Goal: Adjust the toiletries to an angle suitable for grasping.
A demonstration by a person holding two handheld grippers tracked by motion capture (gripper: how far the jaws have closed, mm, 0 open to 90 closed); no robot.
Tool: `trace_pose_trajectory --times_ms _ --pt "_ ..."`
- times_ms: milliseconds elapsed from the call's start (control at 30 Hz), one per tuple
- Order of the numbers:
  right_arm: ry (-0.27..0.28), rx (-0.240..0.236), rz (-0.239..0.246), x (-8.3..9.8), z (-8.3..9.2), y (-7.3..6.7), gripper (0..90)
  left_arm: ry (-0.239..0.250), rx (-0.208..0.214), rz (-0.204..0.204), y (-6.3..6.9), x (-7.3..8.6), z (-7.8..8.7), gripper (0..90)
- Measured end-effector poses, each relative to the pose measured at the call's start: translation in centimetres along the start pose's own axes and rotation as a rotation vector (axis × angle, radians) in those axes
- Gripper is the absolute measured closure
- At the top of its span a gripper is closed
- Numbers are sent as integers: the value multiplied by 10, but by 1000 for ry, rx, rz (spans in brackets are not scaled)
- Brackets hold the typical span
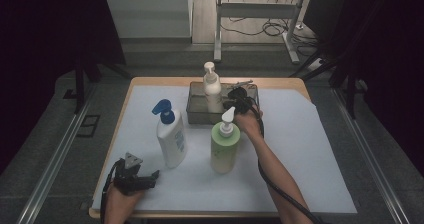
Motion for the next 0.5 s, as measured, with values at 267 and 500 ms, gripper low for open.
trace_pose_trajectory --times_ms 267,500 --pt "3 -5 4 -4 3 -1 871 0 0 1 0 0 0 115" --pt "-15 -15 4 -6 -2 -7 876 0 1 1 0 0 0 115"
Point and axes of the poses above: each handheld gripper's, and its own axes: z roughly backward along the jaws, x roughly out of its underside, y roughly to its right, the point moved 10 cm from there along -z, roughly forward along the jaws, and after that the axes turned 1 degree about -z, right-handed, at the moved point
